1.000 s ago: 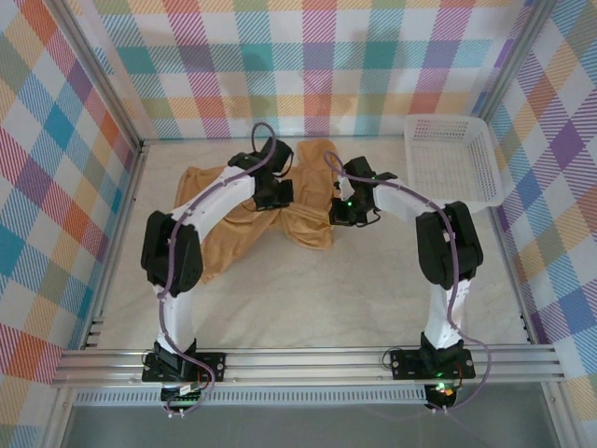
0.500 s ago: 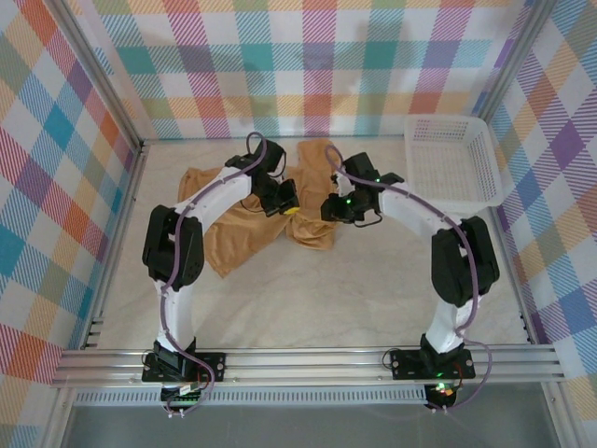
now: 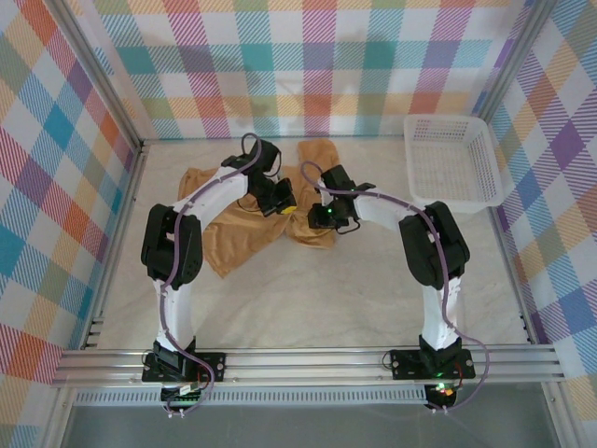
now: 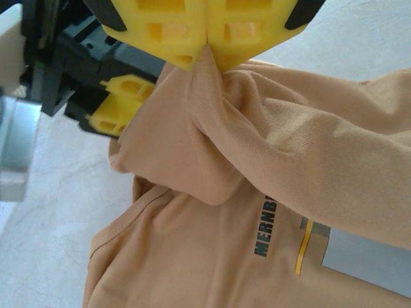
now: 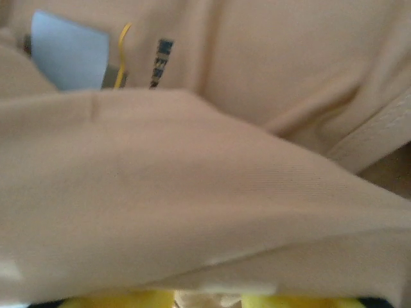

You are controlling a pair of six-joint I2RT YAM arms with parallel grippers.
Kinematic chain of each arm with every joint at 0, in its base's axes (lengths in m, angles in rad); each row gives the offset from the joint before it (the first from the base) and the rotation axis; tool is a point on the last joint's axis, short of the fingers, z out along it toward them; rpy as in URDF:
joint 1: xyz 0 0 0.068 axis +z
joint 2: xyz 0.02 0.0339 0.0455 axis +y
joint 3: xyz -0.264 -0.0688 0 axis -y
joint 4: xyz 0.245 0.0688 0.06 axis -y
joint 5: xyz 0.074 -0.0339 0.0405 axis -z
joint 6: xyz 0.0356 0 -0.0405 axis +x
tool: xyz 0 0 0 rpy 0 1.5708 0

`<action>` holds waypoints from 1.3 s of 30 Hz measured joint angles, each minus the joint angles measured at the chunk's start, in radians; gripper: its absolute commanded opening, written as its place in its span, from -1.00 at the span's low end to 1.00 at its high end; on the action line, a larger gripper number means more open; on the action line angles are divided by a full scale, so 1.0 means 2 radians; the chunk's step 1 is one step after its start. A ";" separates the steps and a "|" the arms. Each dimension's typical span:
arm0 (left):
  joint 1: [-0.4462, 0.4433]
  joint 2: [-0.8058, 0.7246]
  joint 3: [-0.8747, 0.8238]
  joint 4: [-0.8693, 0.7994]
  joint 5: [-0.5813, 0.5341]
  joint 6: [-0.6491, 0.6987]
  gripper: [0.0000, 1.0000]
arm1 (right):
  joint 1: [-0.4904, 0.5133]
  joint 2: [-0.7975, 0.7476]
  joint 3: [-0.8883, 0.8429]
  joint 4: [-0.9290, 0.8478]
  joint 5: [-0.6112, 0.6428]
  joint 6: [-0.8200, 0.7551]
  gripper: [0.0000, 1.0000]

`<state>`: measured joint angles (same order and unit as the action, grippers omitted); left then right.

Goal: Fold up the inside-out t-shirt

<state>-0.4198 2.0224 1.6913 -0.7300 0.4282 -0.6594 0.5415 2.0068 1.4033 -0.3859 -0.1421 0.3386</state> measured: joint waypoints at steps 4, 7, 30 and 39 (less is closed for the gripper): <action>0.000 0.000 0.000 0.000 0.000 0.000 -1.00 | -0.002 0.010 0.026 0.007 0.021 -0.007 0.03; 0.000 0.000 0.000 0.000 0.000 0.000 -1.00 | -0.002 0.019 0.035 0.023 0.026 -0.006 0.11; 0.045 0.027 -0.001 0.075 0.034 -0.078 -1.00 | 0.015 -0.149 -0.066 0.047 -0.084 0.006 -0.72; 0.030 0.047 -0.045 0.119 0.017 -0.097 -1.00 | 0.075 -0.202 -0.226 0.102 -0.153 0.031 -0.43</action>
<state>-0.3595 2.1174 1.6016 -0.4919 0.4618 -0.8532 0.6910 1.6035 0.9512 -0.1822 -0.4484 0.3996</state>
